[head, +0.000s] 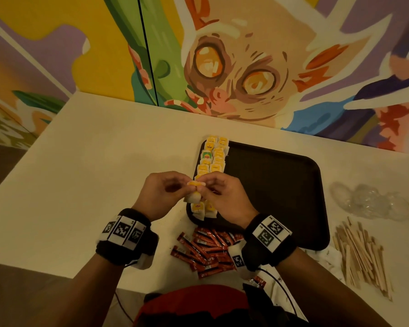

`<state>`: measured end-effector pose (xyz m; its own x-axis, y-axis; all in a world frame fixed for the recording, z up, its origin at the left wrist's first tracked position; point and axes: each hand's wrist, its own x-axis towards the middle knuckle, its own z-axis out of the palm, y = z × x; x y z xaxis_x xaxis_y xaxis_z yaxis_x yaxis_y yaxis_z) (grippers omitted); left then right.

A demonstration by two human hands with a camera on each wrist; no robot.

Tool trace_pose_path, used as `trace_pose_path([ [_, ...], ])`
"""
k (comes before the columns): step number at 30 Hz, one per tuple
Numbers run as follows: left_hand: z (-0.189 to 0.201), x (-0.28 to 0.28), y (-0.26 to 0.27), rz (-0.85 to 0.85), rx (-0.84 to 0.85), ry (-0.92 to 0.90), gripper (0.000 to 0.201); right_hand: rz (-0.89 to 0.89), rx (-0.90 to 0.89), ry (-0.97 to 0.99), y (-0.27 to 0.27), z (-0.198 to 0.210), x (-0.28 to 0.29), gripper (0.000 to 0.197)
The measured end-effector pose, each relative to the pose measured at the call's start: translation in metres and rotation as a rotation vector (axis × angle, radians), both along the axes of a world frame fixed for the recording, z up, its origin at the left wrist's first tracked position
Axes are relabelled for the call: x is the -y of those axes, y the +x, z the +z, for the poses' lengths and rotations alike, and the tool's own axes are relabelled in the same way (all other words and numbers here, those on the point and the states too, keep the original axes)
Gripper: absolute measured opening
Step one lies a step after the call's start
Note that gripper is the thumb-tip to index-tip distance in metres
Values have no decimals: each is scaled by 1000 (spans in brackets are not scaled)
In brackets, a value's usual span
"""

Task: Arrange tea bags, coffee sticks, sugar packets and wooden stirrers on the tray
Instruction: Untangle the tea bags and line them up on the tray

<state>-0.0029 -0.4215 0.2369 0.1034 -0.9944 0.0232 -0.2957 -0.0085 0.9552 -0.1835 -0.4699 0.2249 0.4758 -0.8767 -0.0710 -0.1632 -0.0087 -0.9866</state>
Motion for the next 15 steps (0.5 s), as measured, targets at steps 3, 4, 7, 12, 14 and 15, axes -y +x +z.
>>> trace_pose_path([
  [3,3,-1,-2,-43,49,-36,10,30,32,118,-3,7,-1,21],
  [4,5,-1,-1,-65,90,-63,10,44,36,132,-5,9,-1,21],
  [7,12,-1,2,-107,228,-131,8,59,33,48,-9,13,-1,18],
  [12,24,-1,3,-105,305,-156,8,46,47,8,-16,21,0,16],
  [14,24,-1,4,-101,334,-174,12,45,53,7,-17,24,1,16],
  [15,24,-1,5,-97,355,-184,13,41,52,8,-18,26,1,16],
])
